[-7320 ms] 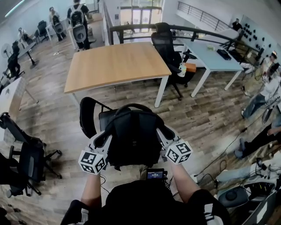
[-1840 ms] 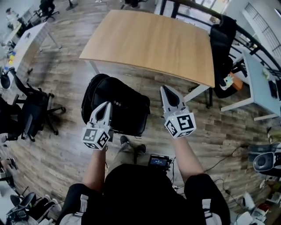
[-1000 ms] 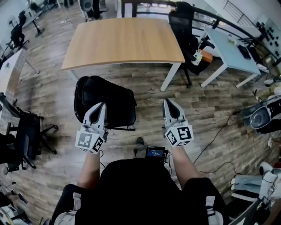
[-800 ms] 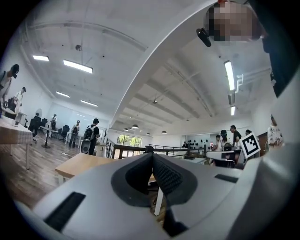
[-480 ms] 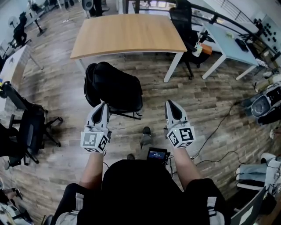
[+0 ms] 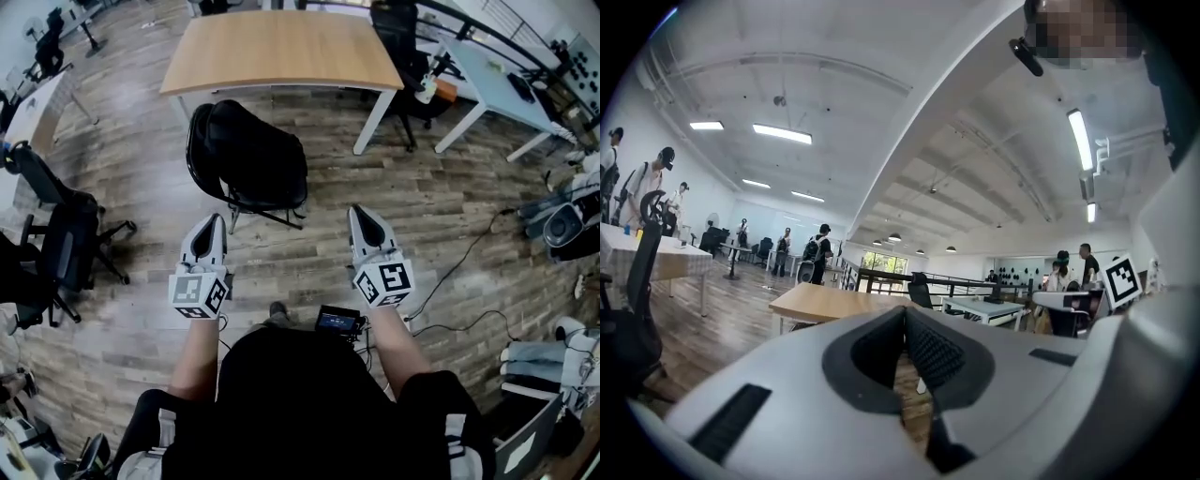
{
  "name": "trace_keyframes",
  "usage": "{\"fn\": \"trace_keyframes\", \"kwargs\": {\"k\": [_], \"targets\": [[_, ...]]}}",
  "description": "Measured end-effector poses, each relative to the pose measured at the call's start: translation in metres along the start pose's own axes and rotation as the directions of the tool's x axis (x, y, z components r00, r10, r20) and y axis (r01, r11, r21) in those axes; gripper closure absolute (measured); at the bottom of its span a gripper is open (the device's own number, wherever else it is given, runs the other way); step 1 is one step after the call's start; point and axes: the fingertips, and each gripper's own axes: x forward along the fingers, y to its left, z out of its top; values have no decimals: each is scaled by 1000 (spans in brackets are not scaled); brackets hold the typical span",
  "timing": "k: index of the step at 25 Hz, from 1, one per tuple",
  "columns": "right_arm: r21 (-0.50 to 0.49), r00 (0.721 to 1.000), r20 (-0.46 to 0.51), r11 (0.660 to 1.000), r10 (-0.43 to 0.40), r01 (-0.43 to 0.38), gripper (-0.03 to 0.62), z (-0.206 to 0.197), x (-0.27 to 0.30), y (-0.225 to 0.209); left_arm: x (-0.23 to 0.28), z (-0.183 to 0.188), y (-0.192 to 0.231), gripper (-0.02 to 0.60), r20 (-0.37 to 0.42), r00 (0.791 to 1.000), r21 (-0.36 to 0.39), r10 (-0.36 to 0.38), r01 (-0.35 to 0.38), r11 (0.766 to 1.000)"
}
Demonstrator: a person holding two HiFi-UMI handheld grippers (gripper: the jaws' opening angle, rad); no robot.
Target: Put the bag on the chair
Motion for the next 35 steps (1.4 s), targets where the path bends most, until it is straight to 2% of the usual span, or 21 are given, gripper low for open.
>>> {"fn": "trace_keyframes", "kwargs": {"k": [3, 13, 16, 19, 24, 31, 35], "targets": [[13, 1000, 11, 1000, 14, -14, 583, -2, -21, 1, -14, 4, -15, 577, 8, 1000, 3, 1, -1, 1000], [75, 997, 22, 995, -67, 66, 583, -9, -132, -33, -62, -6, -101, 577, -6, 1000, 14, -13, 13, 1000], [24, 998, 7, 997, -69, 69, 583, -19, -155, -34, -81, -11, -119, 578, -20, 1000, 27, -6, 6, 1000], [-31, 999, 5, 998, -48, 48, 583, -18, -169, -24, -98, -15, -126, 577, -34, 999, 32, 16, -15, 999], [-4, 998, 12, 998, -59, 59, 583, -14, -181, -18, -112, -16, -125, 578, -40, 999, 31, 25, -23, 999], [25, 995, -8, 995, -101, 101, 583, -15, -183, -18, -105, -17, -129, 577, -40, 999, 30, -35, 36, 999], [28, 995, -20, 995, -99, 100, 583, -17, -181, -13, -110, -15, -121, 577, -36, 998, 26, -43, 44, 999]]}}
